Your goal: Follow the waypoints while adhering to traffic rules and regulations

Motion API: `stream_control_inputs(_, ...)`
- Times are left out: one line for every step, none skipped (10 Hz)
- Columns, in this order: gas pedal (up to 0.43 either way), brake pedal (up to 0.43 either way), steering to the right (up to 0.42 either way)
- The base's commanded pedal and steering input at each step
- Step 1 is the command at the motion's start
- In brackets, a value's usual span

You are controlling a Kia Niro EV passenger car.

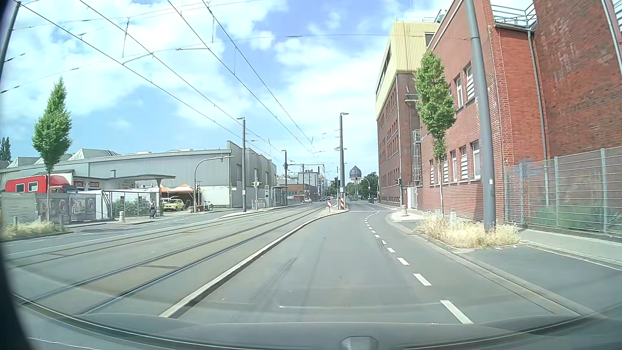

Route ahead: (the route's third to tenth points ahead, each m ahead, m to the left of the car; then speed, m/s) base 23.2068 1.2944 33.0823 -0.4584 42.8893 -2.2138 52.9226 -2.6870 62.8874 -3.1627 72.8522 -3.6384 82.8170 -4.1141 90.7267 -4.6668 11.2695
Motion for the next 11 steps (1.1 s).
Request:
stream_control_inputs(0.0,0.03,0.014)
stream_control_inputs(0.0,0.03,0.015)
stream_control_inputs(0.0,0.03,0.015)
stream_control_inputs(0.0,0.03,0.015)
stream_control_inputs(0.0,0.043,0.015)
stream_control_inputs(0.0,0.061,0.017)
stream_control_inputs(0.0,0.085,0.019)
stream_control_inputs(0.0,0.116,0.021)
stream_control_inputs(0.0,0.14,0.021)
stream_control_inputs(0.0,0.14,0.021)
stream_control_inputs(0.0,0.146,0.021)
